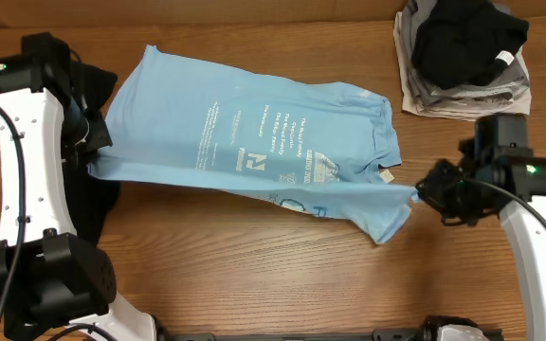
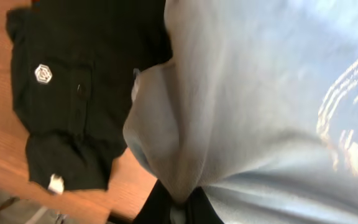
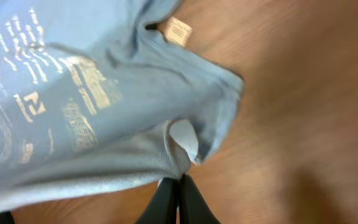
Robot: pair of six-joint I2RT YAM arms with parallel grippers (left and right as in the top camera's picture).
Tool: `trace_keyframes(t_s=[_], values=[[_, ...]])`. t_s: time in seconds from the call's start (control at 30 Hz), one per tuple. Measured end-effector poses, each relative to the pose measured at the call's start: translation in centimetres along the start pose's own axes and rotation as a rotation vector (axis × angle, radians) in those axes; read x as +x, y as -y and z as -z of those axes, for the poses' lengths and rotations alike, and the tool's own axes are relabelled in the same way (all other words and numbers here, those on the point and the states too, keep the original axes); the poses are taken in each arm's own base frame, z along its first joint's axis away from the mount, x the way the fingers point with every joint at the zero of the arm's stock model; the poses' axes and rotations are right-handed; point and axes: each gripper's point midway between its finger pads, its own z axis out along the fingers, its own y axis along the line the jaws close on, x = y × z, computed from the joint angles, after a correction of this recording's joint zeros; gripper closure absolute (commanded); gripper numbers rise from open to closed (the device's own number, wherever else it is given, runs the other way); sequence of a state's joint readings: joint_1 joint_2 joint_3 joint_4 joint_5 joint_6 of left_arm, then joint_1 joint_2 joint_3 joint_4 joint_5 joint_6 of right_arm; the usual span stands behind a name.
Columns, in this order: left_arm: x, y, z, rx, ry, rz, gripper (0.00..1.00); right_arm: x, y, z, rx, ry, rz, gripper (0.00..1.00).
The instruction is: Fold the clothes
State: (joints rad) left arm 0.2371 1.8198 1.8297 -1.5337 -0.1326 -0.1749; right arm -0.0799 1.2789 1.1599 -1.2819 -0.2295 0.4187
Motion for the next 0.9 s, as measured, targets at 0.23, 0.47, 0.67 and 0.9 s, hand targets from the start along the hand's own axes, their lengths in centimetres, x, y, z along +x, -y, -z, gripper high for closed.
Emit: trace_keyframes(t_s=[0.23,0.47,0.67,0.9], values=[[-3.0,0.9,-3.1,0.015,0.107,0.015,0.96,-1.9,-3.3,-3.9,-0.024,-0.007,0.115,0.96],[-4.0,1.6,-7.4,0.019,0.152,0.022,0.96,-3.3,-4.8,-8.1,-0.012,-0.026,0.169,0.96],[-6.2,2.2,-8.9,0.032,0.208,0.042,0.96,-5.2,-5.3,-8.9,-0.013,0.041,0.187,0.96],[-7.0,3.2,-12.0,0.054,0.174,0.04,0.96,-5.9,-4.9,-8.8,0.016,0.076,0.189,0.96]])
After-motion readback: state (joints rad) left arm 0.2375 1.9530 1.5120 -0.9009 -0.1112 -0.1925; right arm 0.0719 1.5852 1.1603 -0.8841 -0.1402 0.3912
